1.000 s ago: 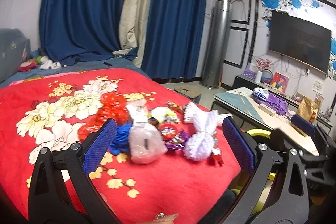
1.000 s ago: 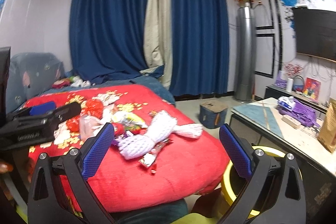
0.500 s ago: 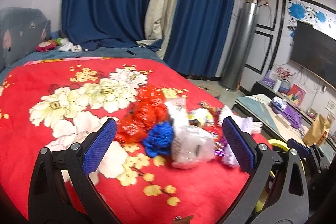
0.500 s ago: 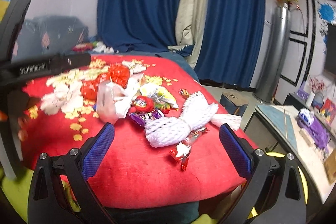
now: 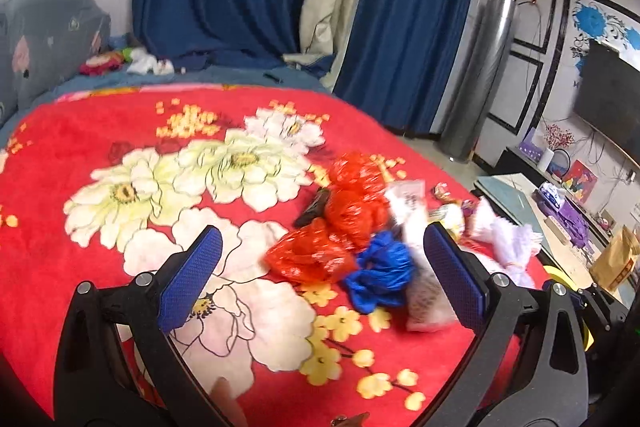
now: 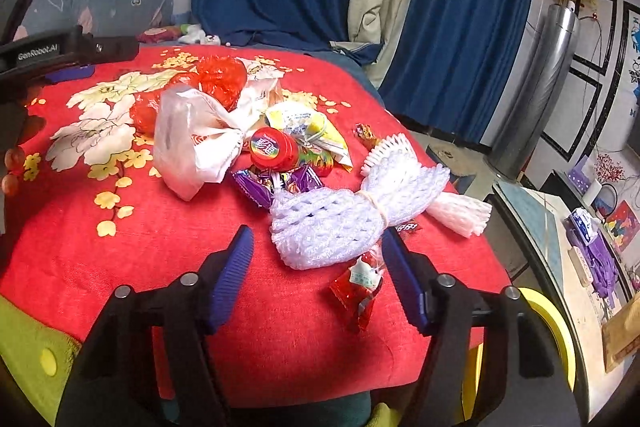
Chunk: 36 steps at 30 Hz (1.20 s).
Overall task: Collect trash
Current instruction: 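Grasp the red plastic bag with the left gripper while the right gripper grasps the white mesh sleeve, then lift the red bag and white mesh sleeve and carry both toward the yellow bin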
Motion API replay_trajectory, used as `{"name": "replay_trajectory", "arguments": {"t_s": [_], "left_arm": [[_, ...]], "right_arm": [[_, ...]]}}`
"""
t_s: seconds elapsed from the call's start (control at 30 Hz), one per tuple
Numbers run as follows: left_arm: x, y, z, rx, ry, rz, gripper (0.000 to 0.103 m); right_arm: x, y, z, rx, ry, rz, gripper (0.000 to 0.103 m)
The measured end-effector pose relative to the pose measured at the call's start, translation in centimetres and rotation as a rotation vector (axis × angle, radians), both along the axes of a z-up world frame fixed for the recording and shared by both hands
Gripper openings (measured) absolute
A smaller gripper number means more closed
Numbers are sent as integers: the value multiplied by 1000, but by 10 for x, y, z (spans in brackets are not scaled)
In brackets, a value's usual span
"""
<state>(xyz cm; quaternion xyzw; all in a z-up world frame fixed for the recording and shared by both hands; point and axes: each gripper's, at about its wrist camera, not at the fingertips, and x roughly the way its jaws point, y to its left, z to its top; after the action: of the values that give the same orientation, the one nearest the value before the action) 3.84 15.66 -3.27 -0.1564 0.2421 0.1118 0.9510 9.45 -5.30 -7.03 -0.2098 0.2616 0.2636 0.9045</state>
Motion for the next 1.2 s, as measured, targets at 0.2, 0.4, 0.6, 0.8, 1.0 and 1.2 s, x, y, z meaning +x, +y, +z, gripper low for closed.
{"name": "replay_trajectory", "arguments": {"t_s": [0.2,0.4,0.6,0.8,1.0,1.2], "left_arm": [[29,14,-19,-53,116,-67,92],[46,17,-33,-106,149,-135,84],[43,19,-39,-133,137,-141,45],[39,23,-41,-167,112,-151,7],[27,24,-27,-150,34,-142,1],[17,18,0,-137,-48,-152,1]], "right_arm": [[9,3,-5,-12,19,-6,48],[11,2,-8,-4,35,12,31],[6,-1,-4,24,9,27,18],[0,-4,4,52,-27,23,15],[-5,-7,15,82,-85,25,14],[-11,-10,30,118,-140,30,14]]}}
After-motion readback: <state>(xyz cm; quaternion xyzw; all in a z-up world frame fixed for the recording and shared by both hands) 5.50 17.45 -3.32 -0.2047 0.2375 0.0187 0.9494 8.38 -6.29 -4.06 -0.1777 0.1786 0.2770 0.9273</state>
